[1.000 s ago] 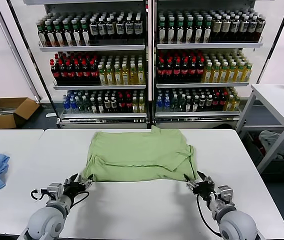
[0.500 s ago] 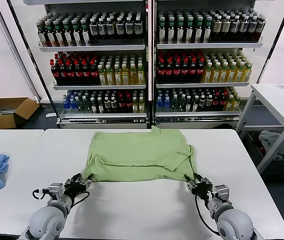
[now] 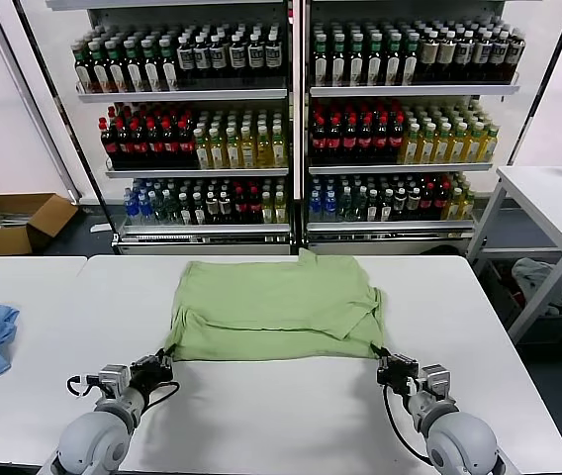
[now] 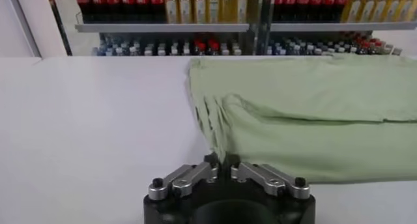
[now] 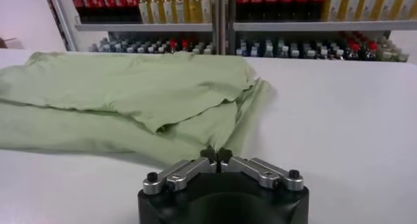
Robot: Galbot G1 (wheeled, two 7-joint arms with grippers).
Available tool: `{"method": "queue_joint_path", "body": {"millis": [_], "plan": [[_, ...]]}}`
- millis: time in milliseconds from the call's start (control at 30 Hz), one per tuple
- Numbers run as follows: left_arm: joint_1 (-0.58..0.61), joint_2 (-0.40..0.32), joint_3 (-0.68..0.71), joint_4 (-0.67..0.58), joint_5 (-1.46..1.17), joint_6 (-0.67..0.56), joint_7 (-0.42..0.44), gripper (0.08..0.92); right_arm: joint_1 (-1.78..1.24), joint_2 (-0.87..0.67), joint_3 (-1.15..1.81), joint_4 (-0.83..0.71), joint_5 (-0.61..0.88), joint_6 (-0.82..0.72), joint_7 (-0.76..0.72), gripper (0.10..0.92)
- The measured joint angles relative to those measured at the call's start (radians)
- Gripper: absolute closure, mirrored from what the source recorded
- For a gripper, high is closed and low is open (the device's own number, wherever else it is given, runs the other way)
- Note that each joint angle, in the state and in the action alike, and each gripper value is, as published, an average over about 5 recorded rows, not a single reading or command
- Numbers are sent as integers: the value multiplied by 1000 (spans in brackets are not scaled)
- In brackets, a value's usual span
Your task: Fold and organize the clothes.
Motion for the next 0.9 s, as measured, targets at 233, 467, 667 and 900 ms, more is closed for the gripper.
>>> {"method": "queue_joint_path", "body": {"millis": [233,467,667,900], "plan": [[24,20,-13,-34,11,0,-17,910,-22,-8,22,60,-35,-47,-5,912],[82,56,-39,-112,9,16,-65,910,-90,-43,49,155,-73,-95,-12,912],[169,92,-63,-204,15,24,-122,910,-197,-62,93,243,-110,-116,-14,912],[274,116,-83,-307,33,14,-194,910,-355,-69,160,343,-151,-117,-14,912]]}}
